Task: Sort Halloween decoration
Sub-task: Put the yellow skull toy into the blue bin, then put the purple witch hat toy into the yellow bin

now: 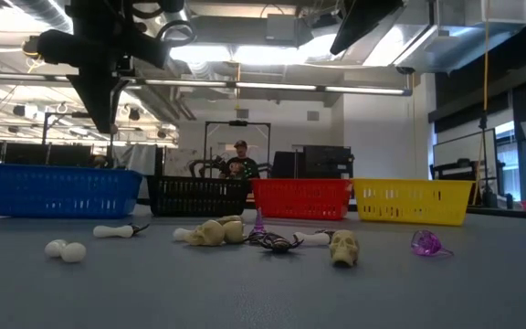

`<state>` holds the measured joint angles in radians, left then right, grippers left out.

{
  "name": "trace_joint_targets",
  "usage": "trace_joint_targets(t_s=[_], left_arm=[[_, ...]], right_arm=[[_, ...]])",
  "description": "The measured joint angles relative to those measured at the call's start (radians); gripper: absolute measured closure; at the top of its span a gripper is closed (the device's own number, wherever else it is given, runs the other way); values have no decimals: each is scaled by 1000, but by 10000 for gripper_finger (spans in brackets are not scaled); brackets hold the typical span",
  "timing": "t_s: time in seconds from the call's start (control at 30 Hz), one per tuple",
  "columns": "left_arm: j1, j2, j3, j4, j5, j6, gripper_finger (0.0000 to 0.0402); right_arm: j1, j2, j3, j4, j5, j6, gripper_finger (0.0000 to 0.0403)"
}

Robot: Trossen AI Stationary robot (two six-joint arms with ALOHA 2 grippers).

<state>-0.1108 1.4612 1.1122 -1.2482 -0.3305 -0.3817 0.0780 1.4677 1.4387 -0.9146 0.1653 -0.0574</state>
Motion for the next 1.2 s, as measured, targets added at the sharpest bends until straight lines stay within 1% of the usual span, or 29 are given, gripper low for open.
trace_joint_targets(t_s=[0.27,0.63,0.93,1.03,1.2], left_arm=[[0,0,0,-2,0,0,349],[19,0,0,-1,7,-30,303],[20,0,0,3,-1,-4,299],[20,0,0,19,-1,29,299],[24,0,0,106,-33,119,299]], right_arm=[[0,0,0,0,0,0,288],[0,0,0,0,1,0,288],[0,0,0,0,0,0,288],[0,0,0,0,0,31,288],[0,5,0,1,-8,146,288]])
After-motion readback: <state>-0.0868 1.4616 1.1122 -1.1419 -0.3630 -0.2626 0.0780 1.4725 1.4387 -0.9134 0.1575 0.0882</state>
